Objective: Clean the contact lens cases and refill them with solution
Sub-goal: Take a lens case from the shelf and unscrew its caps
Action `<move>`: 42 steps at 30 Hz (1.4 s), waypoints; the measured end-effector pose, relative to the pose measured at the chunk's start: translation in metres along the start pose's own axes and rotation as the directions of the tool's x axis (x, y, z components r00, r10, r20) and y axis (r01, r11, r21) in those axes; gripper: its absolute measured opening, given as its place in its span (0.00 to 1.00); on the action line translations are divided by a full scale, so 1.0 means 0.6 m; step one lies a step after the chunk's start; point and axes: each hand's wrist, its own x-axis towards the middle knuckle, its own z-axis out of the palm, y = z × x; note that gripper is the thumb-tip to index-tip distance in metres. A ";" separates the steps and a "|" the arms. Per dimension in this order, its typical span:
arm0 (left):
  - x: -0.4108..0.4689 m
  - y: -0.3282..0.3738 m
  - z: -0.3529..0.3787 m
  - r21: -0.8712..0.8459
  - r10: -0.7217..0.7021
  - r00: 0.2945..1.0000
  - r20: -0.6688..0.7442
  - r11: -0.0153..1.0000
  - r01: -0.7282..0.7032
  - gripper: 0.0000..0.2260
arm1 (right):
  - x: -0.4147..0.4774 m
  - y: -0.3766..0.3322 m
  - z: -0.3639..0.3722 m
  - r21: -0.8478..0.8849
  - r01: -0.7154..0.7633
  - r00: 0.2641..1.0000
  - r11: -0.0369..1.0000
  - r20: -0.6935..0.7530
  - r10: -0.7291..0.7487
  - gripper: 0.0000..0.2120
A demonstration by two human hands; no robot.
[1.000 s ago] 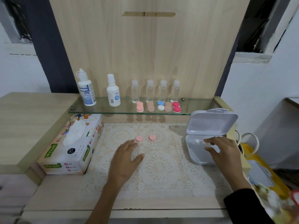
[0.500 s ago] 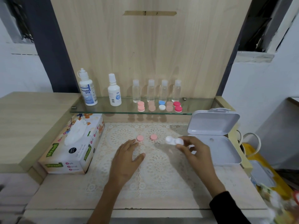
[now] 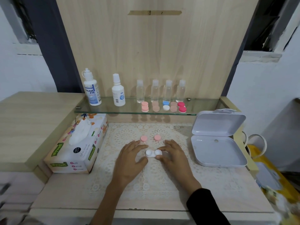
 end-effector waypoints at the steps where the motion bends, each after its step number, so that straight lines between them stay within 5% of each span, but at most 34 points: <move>1: 0.000 0.000 0.000 -0.006 0.001 1.000 -0.005 1.000 -0.001 0.23 | 0.000 0.001 0.001 -0.006 0.004 1.000 1.000 -0.002 -0.004 0.12; 16: -0.002 0.008 -0.006 -0.035 -0.014 1.000 -0.013 0.999 0.014 0.20 | -0.005 0.004 0.003 0.104 -0.023 0.998 0.994 -0.059 0.030 0.11; 18: 0.000 0.016 -0.013 -0.131 -0.042 0.997 -0.070 0.991 0.032 0.12 | -0.006 0.002 0.002 0.107 -0.024 0.998 0.994 -0.062 0.030 0.11; 22: 0.001 0.029 -0.039 -0.259 -0.095 0.973 -0.210 0.965 0.039 0.17 | -0.008 -0.002 -0.002 0.090 -0.012 0.998 0.996 -0.066 0.018 0.11; 31: 0.049 -0.007 -0.217 0.002 -0.124 0.862 -0.491 0.990 0.143 0.10 | -0.011 -0.004 -0.004 0.062 0.020 0.997 0.998 -0.071 -0.016 0.12; 36: 0.066 -0.071 -0.284 0.156 -0.323 0.874 -0.364 0.903 0.399 0.14 | -0.015 -0.019 -0.004 0.108 -0.010 0.995 0.994 -0.095 0.020 0.19; 42: 0.053 -0.085 -0.269 0.201 -0.310 0.885 -0.348 0.897 0.394 0.15 | -0.019 -0.010 -0.004 0.114 -0.062 0.978 0.992 -0.193 0.083 0.14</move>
